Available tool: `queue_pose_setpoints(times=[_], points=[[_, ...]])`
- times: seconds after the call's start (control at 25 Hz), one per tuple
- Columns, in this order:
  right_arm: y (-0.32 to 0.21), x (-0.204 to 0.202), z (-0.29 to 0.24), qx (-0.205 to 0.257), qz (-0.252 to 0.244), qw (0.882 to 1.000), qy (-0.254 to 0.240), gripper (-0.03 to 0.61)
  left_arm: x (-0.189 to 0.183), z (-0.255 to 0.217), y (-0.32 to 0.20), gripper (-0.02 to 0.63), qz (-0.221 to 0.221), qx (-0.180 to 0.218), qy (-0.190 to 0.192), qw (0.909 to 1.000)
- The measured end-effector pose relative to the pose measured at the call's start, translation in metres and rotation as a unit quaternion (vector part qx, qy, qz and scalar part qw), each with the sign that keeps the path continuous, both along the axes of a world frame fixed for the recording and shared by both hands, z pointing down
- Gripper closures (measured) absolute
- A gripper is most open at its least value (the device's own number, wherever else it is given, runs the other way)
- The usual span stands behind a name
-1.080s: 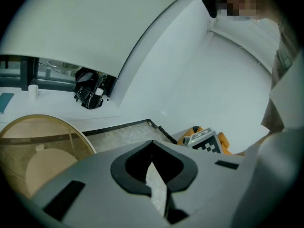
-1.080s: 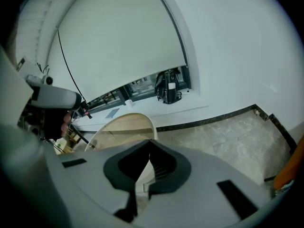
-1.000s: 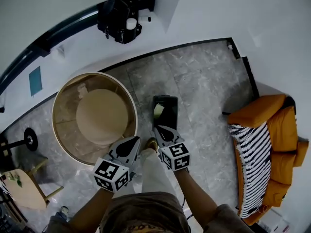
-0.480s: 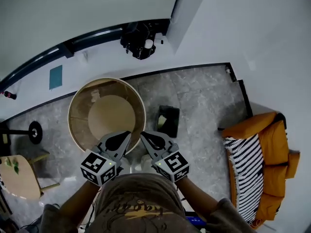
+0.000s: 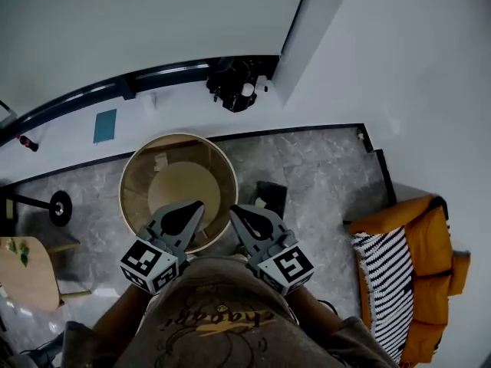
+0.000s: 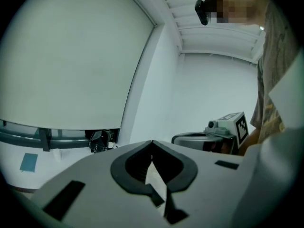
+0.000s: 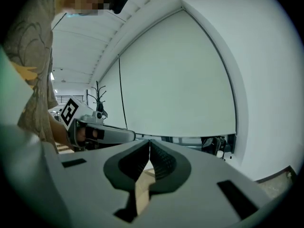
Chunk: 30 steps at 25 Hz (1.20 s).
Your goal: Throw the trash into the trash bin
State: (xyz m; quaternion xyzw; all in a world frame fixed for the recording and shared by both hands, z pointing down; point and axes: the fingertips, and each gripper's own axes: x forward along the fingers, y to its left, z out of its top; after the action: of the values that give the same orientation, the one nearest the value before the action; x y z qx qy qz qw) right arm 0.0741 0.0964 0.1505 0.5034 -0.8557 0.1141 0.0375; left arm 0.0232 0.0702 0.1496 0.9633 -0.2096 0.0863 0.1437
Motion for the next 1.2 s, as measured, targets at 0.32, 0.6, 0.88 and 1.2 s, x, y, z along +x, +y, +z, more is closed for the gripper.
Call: queue_pose_setpoints(times=[0.32, 0.6, 0.88, 1.2], points=[[-0.007, -0.019, -0.025, 0.054, -0.002, 0.998, -0.011, 0.558, -0.013, -0.008, 0.002, 0.597, -0.009, 0.045, 0.011, 0.9989], [-0.005, -0.019, -0.017, 0.048, 0.01, 0.999, -0.016, 0.558, -0.017, -0.007, -0.002, 0.597, -0.029, 0.048, 0.018, 0.9983], [-0.011, -0.02, -0.007, 0.041, 0.015, 0.999, -0.016, 0.559, -0.019, -0.001, -0.009, 0.597, -0.044, 0.05, 0.017, 0.9976], [-0.019, -0.024, -0.007, 0.042, 0.018, 0.999, -0.014, 0.56, -0.024, 0.002, -0.015, 0.597, -0.052, 0.045, 0.015, 0.9975]])
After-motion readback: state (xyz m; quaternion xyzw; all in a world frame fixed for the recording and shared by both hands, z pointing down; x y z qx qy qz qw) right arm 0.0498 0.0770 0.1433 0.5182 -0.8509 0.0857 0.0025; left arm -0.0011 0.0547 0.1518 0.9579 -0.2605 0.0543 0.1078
